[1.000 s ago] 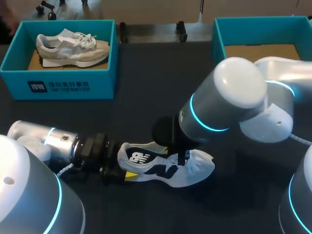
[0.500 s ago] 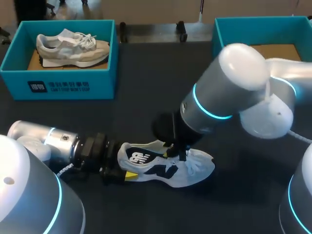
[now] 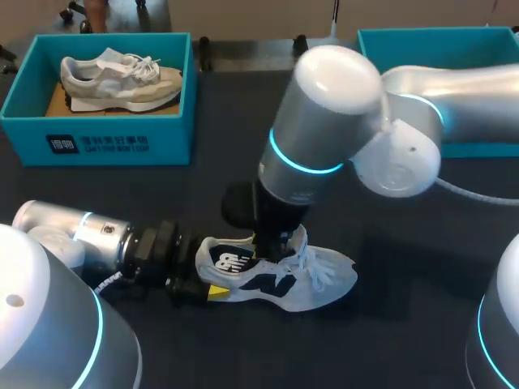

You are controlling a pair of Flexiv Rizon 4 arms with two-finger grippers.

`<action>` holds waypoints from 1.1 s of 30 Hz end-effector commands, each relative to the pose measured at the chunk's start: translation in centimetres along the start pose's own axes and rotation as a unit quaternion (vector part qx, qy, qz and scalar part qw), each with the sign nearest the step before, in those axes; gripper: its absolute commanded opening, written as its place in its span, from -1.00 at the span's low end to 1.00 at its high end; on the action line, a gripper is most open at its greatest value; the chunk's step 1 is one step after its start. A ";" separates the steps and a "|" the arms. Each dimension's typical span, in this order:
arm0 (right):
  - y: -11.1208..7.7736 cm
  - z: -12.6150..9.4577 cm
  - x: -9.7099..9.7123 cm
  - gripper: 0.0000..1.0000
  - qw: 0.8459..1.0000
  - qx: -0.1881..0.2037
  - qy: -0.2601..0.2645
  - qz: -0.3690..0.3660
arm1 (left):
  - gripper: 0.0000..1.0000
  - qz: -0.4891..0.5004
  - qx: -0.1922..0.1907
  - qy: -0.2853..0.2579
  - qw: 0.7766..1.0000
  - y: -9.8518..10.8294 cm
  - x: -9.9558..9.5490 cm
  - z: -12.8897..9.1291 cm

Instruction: Take the shoe out of the shoebox, open the shoe tongue, remove and reinsert the insole, then place the shoe into the shoebox

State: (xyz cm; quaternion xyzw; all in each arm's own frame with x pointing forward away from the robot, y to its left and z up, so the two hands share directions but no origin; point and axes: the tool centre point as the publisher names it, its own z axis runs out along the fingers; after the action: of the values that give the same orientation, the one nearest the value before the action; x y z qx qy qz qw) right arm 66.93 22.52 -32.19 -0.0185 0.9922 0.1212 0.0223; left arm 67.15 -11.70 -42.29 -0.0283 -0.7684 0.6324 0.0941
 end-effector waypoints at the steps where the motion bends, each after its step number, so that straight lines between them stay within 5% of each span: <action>1: 0.5 1.1 -0.1 -0.47 0.999 0.032 0.005 0.008 | -1.00 0.000 0.001 -0.001 1.000 0.2 0.0 0.0; 12: -0.9 2.0 0.2 -0.60 0.998 0.035 0.014 0.044 | -1.00 0.000 0.001 -0.001 1.000 0.2 0.0 0.0; 24: -2.0 3.6 0.4 -0.24 0.997 0.039 0.044 0.057 | -1.00 0.000 0.001 -0.001 1.000 0.2 0.0 0.0; 29: -1.9 3.9 0.5 -0.49 0.997 0.035 0.049 0.055 | -1.00 0.000 0.001 -0.001 1.000 0.2 0.0 0.0; 32: -1.8 3.9 0.6 -1.00 0.997 0.035 0.053 0.053 | -1.00 0.000 0.001 -0.001 1.000 0.2 0.0 0.0; 33: -1.7 3.9 0.7 -1.00 0.997 0.035 0.054 0.052 | -1.00 0.000 0.001 -0.001 1.000 0.2 0.0 0.0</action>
State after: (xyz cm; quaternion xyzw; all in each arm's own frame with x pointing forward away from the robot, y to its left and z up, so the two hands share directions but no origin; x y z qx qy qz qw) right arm 66.50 21.57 -36.24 0.0283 0.9951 0.0875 -0.0356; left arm 67.14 -11.70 -42.30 -0.0283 -0.7684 0.6324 0.0941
